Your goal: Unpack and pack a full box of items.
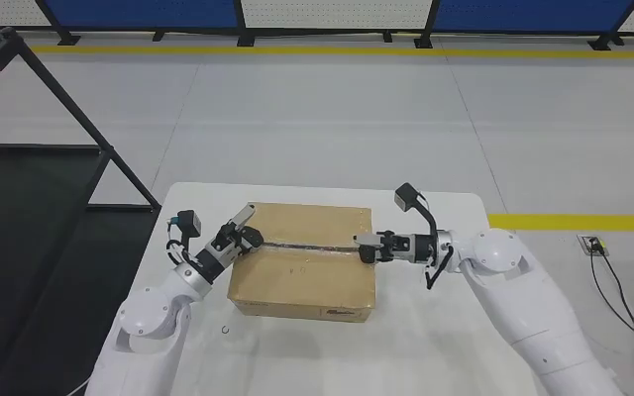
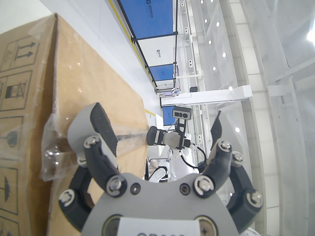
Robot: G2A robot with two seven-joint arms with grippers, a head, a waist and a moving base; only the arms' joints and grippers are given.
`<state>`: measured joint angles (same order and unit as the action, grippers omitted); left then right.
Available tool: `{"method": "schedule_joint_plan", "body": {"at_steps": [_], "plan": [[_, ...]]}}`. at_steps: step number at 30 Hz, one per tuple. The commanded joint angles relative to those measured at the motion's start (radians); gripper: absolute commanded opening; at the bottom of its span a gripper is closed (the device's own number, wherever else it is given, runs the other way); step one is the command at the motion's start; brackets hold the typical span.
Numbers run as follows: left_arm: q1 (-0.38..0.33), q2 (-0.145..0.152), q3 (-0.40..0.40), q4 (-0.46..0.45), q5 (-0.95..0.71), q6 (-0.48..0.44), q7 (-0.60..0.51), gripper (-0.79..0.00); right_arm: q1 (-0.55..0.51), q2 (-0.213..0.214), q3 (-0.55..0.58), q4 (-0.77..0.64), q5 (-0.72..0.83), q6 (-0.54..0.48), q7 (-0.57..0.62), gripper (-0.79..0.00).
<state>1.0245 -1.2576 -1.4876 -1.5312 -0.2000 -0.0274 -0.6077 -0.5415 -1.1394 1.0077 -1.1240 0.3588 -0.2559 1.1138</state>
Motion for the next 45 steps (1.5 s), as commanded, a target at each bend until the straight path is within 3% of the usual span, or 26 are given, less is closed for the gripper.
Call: {"method": "schedule_joint_plan", "body": {"at_steps": [1, 15, 27, 35, 45], "plan": [[-0.002, 0.001, 0.002, 0.004, -0.001, -0.002, 0.0, 0.0, 0.004, -0.003, -0.005, 0.01, 0.003, 0.001, -0.003, 0.0], [0.017, 0.012, -0.029, -0.003, -0.043, -0.02, 0.007, 0.0, 0.068, -0.042, -0.084, 0.053, 0.005, 0.024, -0.026, 0.0], [0.096, 0.03, -0.14, -0.06, -0.097, -0.061, 0.026, 0.0, 0.132, -0.093, -0.161, 0.141, 0.042, 0.011, -0.035, 0.0], [0.142, 0.042, -0.224, -0.049, -0.141, -0.075, 0.033, 0.0, 0.17, -0.134, -0.215, 0.188, 0.059, -0.002, -0.044, 0.0], [0.195, 0.053, -0.274, -0.038, -0.159, -0.103, 0.022, 0.0, 0.219, -0.188, -0.269, 0.256, 0.082, -0.018, -0.062, 0.0]]}}
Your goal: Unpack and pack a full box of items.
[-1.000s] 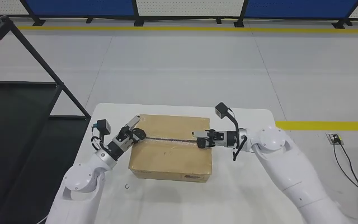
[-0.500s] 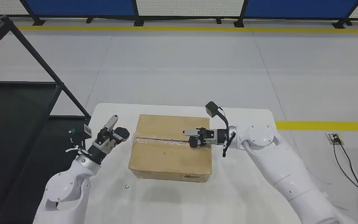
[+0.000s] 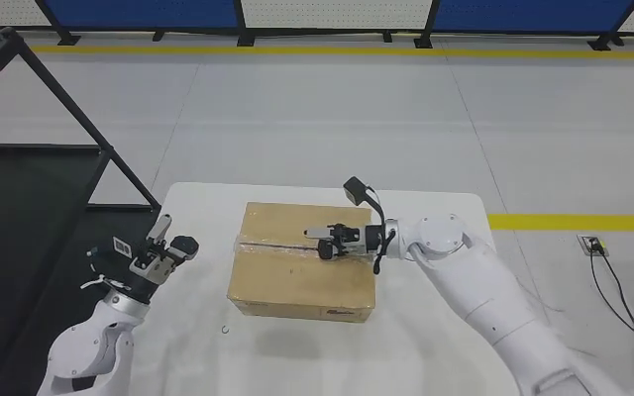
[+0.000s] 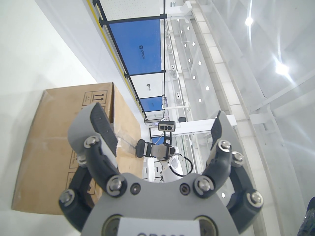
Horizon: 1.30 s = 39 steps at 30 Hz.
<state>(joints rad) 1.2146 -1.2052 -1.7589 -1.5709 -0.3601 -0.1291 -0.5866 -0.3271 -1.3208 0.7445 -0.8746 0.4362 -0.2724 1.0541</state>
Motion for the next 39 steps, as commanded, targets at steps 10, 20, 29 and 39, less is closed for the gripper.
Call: {"method": "schedule_joint_plan", "body": {"at_steps": [10, 20, 29, 39], "plan": [[0.043, 0.008, -0.022, 0.011, -0.025, -0.015, -0.002, 0.0, 0.047, -0.072, -0.061, 0.084, 0.04, -0.012, -0.019, 0.0], [0.073, 0.014, -0.037, 0.017, -0.052, -0.028, -0.009, 0.0, 0.073, -0.144, -0.099, 0.159, 0.093, -0.031, -0.059, 0.0], [0.109, 0.018, -0.051, 0.012, -0.089, -0.048, -0.021, 0.0, 0.098, -0.218, -0.133, 0.249, 0.135, -0.04, -0.092, 0.0], [0.144, 0.024, -0.071, 0.002, -0.115, -0.059, -0.036, 0.0, 0.125, -0.297, -0.158, 0.341, 0.151, -0.06, -0.114, 0.0]]}}
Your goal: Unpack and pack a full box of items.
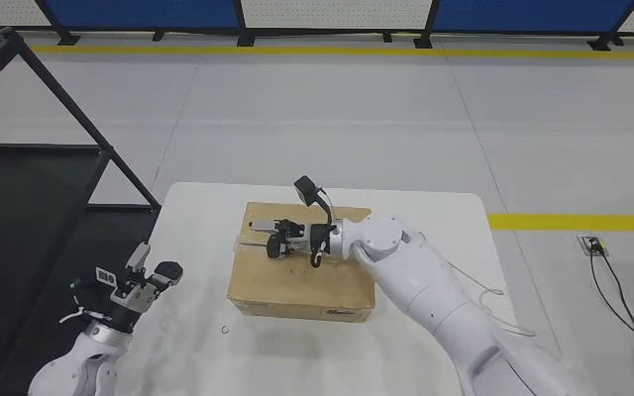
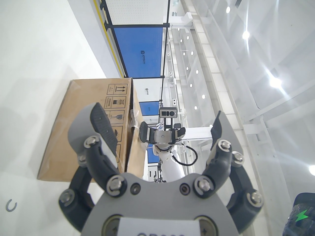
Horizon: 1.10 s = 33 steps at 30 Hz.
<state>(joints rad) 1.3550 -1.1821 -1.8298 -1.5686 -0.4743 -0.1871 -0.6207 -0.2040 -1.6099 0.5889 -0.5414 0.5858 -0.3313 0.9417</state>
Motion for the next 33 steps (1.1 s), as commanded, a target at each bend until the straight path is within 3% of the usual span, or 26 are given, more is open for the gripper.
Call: {"method": "schedule_joint_plan", "body": {"at_steps": [1, 19, 33], "plan": [[0.005, 0.001, -0.001, 0.0, -0.002, -0.002, -0.003, 0.0, 0.004, -0.016, -0.003, 0.015, 0.004, -0.003, -0.003, 0.0], [0.012, 0.013, -0.024, 0.027, -0.029, 0.003, -0.024, 0.0, 0.057, -0.136, -0.004, 0.15, 0.024, -0.045, -0.017, 0.0], [-0.031, 0.021, 0.004, 0.042, -0.019, 0.024, -0.039, 0.0, 0.084, -0.168, 0.025, 0.237, 0.002, -0.051, 0.058, 0.0]]}}
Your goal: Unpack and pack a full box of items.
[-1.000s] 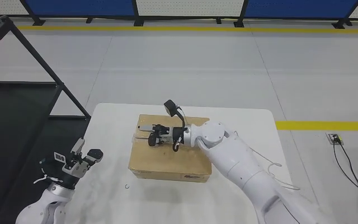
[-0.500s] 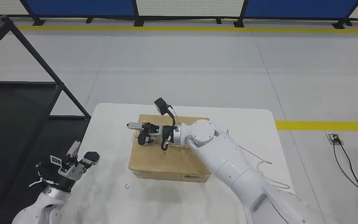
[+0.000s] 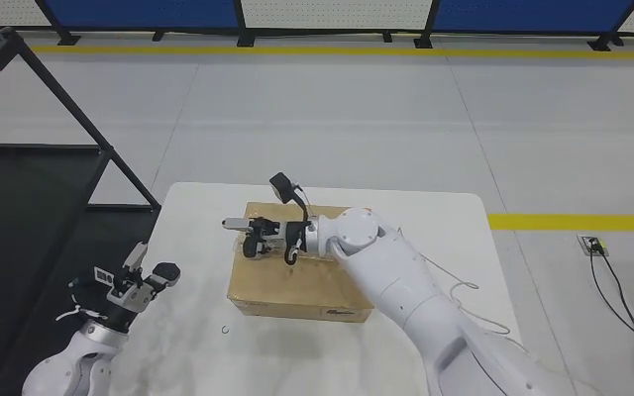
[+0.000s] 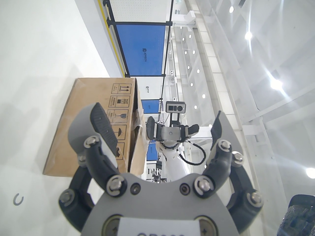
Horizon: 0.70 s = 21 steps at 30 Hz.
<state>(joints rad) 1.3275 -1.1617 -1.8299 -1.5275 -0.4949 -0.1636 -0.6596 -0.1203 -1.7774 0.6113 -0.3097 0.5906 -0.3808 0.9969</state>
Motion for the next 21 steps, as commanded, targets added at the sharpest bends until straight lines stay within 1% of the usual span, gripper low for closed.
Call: {"method": "schedule_joint_plan", "body": {"at_steps": [1, 11, 21], "plan": [[-0.006, 0.001, 0.007, 0.001, 0.003, 0.002, -0.001, 0.0, 0.001, -0.001, 0.005, 0.009, -0.005, -0.002, 0.007, 0.0], [-0.02, 0.003, 0.043, -0.008, 0.007, 0.009, 0.002, 0.0, -0.002, 0.012, 0.04, 0.053, -0.026, -0.028, 0.052, 0.0], [-0.049, 0.002, 0.109, -0.02, 0.039, 0.017, 0.016, 0.0, -0.009, 0.057, 0.087, 0.062, -0.054, -0.106, 0.087, 0.0]]}}
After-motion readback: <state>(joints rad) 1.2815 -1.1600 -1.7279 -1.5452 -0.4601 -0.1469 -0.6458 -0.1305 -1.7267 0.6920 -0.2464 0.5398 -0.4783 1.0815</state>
